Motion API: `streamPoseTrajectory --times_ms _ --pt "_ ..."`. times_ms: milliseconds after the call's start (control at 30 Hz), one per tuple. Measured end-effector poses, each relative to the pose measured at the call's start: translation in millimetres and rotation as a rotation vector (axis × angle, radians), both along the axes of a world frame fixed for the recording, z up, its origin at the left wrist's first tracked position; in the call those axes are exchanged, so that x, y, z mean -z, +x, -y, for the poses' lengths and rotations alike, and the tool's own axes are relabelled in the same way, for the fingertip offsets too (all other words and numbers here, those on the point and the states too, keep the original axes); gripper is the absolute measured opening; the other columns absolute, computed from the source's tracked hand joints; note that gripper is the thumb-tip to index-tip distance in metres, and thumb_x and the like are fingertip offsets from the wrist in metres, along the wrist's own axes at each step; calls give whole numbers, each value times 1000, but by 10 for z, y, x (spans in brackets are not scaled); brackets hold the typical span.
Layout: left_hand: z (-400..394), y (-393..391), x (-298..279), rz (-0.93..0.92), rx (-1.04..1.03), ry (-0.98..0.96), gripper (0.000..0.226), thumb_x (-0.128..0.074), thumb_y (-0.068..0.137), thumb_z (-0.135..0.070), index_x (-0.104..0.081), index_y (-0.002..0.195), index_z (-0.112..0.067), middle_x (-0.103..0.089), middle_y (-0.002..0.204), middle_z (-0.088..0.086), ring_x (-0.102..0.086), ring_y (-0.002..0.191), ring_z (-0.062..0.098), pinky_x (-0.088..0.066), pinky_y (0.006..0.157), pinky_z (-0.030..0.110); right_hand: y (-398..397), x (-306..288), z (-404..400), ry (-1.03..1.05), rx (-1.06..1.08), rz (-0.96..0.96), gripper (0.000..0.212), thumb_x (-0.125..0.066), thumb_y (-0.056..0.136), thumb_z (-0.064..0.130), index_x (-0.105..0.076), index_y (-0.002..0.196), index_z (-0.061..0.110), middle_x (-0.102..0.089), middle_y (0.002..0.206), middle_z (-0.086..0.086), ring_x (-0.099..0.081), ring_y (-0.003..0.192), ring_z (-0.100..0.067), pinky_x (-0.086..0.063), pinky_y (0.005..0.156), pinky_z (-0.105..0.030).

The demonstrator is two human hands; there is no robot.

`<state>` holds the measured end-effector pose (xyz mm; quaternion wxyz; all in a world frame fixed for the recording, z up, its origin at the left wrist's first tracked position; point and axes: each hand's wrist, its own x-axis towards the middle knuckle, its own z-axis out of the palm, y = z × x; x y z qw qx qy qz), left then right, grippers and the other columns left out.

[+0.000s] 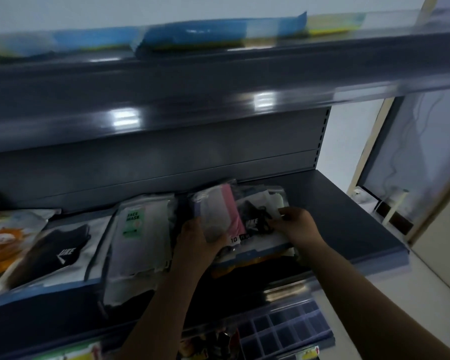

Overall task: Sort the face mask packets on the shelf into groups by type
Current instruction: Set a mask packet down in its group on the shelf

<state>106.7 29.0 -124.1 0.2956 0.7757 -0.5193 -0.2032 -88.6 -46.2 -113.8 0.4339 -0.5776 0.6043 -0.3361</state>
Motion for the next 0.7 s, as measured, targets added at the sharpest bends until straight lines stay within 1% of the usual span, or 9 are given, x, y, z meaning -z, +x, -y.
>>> streamPoseTrajectory --times_ms 100,200,267,300,400,467,567,633,700 --pt "33 -62 -41 -151 -52 16 84 -74 72 -48 -37 138 -11 -52 133 9 -53 118 27 -46 93 35 -61 2 50 -76 -22 22 25 -68 81 11 -63 103 0 -64 92 -9 -60 88 -24 -42 60 -24" --pt "37 -165 -86 -254 -116 -26 79 -77 74 -32 -36 138 -10 -51 134 10 -52 118 26 -39 81 26 -118 -2 72 -100 -48 169 19 -62 84 5 -55 102 9 -61 95 -9 -59 88 -24 -47 67 -28" --pt "18 -226 -107 -314 -176 -61 81 -78 75 -24 -33 141 -9 -49 137 10 -50 121 26 -36 79 24 -158 -16 82 -82 -68 276 17 -60 85 3 -54 100 10 -63 96 -13 -62 89 -28 -53 75 -38" --pt "-1 -260 -118 -350 -206 -79 84 -78 75 -21 -30 143 -9 -48 139 10 -49 123 26 -35 80 24 -186 -16 89 -72 -78 321 15 -59 86 2 -54 98 10 -64 94 -13 -62 87 -29 -54 74 -39" --pt "-55 -327 -132 -417 -281 -153 88 -79 73 -13 -30 145 -8 -50 137 11 -49 120 25 -37 80 25 -288 -42 107 -87 -107 444 20 -56 87 -3 -52 87 16 -61 85 -6 -60 78 -22 -49 63 -29" --pt "-83 -371 -141 -409 -323 -233 84 -80 71 -9 -35 142 -8 -55 131 12 -53 113 24 -40 79 27 -373 -64 129 -111 -134 515 23 -56 87 -5 -52 84 18 -62 85 -5 -60 76 -19 -49 63 -29" --pt "-147 -466 -164 -440 -423 -357 76 -81 70 -8 -44 136 -8 -58 121 11 -55 112 27 -48 89 37 -473 -101 136 -129 -188 600 21 -57 87 -5 -54 85 16 -63 81 -4 -61 72 -16 -52 61 -27" --pt "-223 -539 -196 -551 -481 -431 72 -81 69 -7 -48 133 -10 -59 111 9 -57 105 27 -49 92 47 -512 -125 138 -139 -211 637 22 -56 86 -6 -54 84 16 -63 80 -4 -61 71 -16 -53 61 -27" --pt "-334 -610 -222 -677 -506 -494 73 -83 66 -6 -50 131 -10 -60 104 7 -58 97 24 -50 87 46 -530 -141 116 -149 -246 661 23 -55 87 -6 -55 86 16 -64 81 -3 -63 69 -13 -53 60 -26"
